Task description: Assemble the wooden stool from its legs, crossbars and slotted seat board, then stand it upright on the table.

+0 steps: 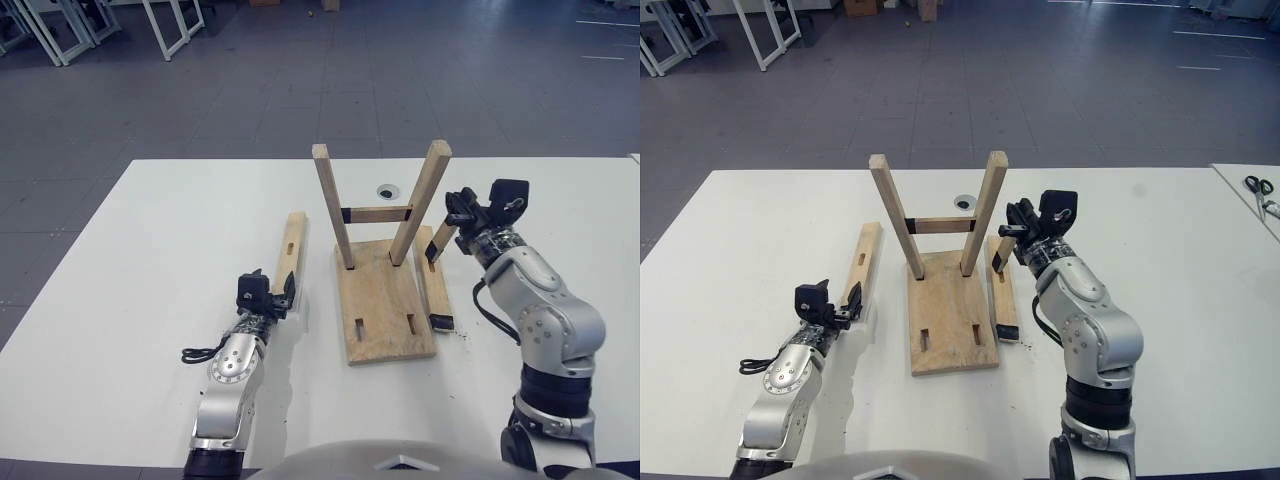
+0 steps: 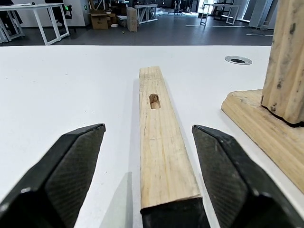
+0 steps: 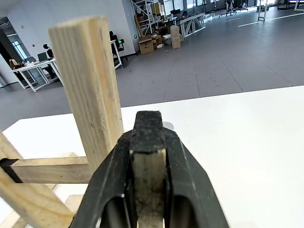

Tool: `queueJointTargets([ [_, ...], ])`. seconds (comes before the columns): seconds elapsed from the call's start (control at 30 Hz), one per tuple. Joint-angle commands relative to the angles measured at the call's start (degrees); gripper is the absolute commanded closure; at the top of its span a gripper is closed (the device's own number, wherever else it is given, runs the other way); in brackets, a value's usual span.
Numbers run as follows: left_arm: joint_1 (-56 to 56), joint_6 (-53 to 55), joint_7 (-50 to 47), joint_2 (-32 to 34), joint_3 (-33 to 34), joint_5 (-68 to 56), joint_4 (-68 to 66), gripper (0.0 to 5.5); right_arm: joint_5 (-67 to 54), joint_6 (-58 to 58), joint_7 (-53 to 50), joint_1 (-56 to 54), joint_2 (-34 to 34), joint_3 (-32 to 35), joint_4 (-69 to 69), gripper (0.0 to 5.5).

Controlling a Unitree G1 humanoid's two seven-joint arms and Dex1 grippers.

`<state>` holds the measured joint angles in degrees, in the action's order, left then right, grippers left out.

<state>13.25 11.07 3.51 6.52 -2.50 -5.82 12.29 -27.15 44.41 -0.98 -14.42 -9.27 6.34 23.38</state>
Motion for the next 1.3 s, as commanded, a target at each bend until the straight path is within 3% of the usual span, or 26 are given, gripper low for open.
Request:
queueJointTargets([
  [0.03,-1.0,1.2,-0.7,-0.3,0.4,1.3,-0.9,2.11,3.7,-3.8,-0.3,0.1,1.3,-1.7,-3.7,5.09],
  [0.83,-1.4,2.2,-0.6,-1.0,0.8,2.7,-1.3,2.11,19.7,-12.5,-2.2,3.5,3.0,-5.7,-14.9,5.09],
  [1.1,-0.7,2.5,-1.3,-2.5,0.7,2.9,-0.5,2.11,19.1,-27.9,1.2,7.3,3.4,-0.9,-23.6,5.09],
  [1.3,-0.8,3.0,-0.6,-2.0,1.3,2.9,-0.5,2.11,20.6,-36.5,2.7,11.2,4.2,-0.8,-33.2,5.09],
])
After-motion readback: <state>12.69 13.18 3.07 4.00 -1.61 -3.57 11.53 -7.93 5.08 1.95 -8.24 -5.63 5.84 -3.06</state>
